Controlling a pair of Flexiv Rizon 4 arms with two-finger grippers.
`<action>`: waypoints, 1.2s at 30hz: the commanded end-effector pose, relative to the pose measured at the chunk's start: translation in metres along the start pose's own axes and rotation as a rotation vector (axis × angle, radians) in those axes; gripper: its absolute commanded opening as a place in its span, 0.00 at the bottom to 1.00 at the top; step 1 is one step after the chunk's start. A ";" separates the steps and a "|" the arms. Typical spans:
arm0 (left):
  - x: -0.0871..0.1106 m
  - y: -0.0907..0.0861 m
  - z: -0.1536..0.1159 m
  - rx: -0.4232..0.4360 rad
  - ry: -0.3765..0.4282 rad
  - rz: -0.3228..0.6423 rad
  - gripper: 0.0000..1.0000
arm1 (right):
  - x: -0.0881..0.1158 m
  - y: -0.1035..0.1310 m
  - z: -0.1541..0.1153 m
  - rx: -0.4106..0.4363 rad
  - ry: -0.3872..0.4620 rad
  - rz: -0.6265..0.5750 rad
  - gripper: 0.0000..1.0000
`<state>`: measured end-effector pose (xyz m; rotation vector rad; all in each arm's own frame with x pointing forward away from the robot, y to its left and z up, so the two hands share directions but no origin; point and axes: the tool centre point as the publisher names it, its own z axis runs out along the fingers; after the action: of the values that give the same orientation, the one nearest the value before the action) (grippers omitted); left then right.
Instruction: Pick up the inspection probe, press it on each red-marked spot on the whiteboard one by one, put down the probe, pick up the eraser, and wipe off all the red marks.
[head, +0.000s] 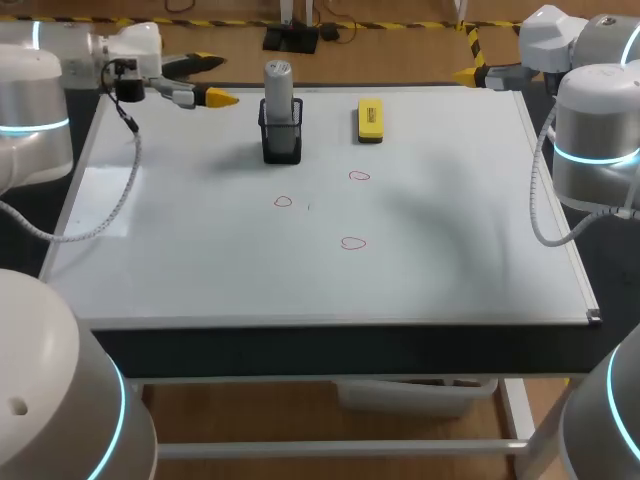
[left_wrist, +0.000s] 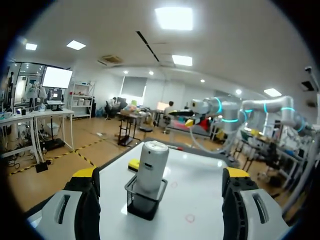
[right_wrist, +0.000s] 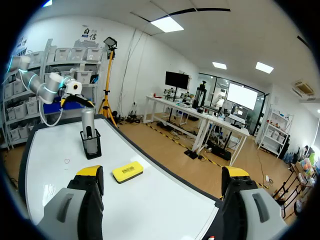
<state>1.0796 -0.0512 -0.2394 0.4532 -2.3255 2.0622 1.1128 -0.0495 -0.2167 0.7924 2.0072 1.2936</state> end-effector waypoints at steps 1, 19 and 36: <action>-0.009 0.007 0.015 0.022 0.133 -0.006 1.00 | 0.000 0.000 0.000 0.002 0.001 0.000 1.00; -0.008 0.019 0.063 0.088 0.196 0.007 1.00 | 0.000 0.000 0.000 0.002 0.001 0.000 1.00; -0.017 0.020 0.095 0.124 0.223 0.024 1.00 | 0.000 0.000 0.000 0.002 0.001 0.000 1.00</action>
<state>1.1026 -0.1321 -0.2706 0.2221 -2.1208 2.1570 1.1128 -0.0494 -0.2167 0.7923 2.0073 1.2937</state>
